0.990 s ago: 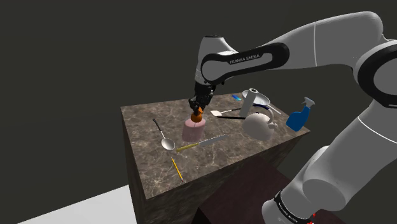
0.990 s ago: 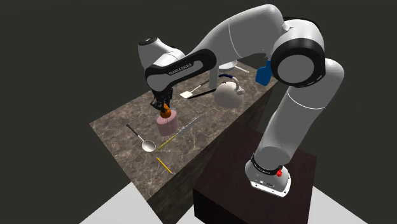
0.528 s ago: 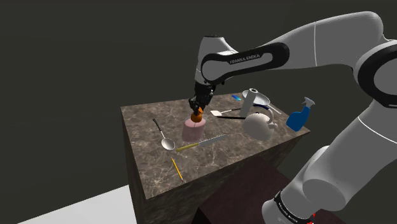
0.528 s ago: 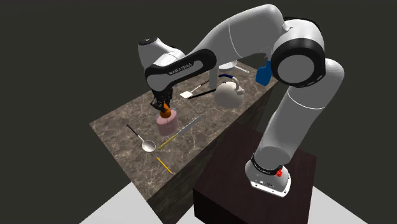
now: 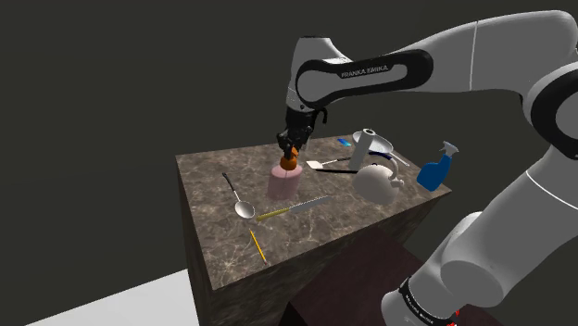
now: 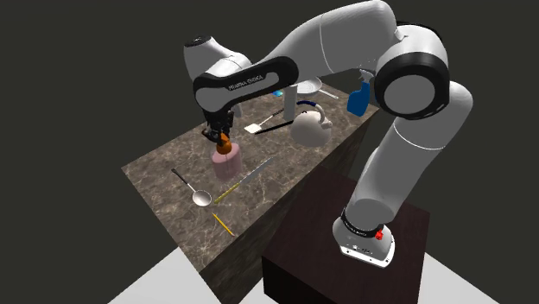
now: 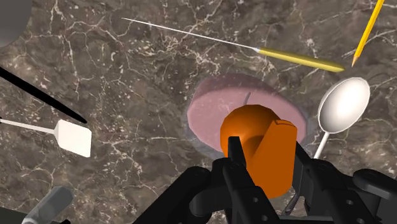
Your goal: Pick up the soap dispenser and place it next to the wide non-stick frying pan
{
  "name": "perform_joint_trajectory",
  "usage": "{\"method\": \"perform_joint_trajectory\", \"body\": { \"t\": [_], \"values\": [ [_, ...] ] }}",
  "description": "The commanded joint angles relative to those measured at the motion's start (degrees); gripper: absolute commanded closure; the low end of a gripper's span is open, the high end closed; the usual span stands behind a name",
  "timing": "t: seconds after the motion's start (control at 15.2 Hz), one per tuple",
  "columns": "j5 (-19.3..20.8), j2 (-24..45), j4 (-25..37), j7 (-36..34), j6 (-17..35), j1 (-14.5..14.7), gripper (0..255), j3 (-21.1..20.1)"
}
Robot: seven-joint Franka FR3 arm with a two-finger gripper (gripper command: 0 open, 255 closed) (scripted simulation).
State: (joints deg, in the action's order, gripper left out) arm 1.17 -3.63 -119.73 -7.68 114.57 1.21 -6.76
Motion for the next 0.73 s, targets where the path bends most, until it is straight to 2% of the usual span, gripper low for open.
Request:
{"method": "perform_joint_trajectory", "body": {
  "t": [0.0, 0.66],
  "values": [
    [-0.06, -0.33, 1.16, 0.07, -1.49, -0.01, 255, 0.01],
    [-0.27, -1.75, 7.34, 0.37, -9.08, -0.03, 255, 0.08]
  ]
}}
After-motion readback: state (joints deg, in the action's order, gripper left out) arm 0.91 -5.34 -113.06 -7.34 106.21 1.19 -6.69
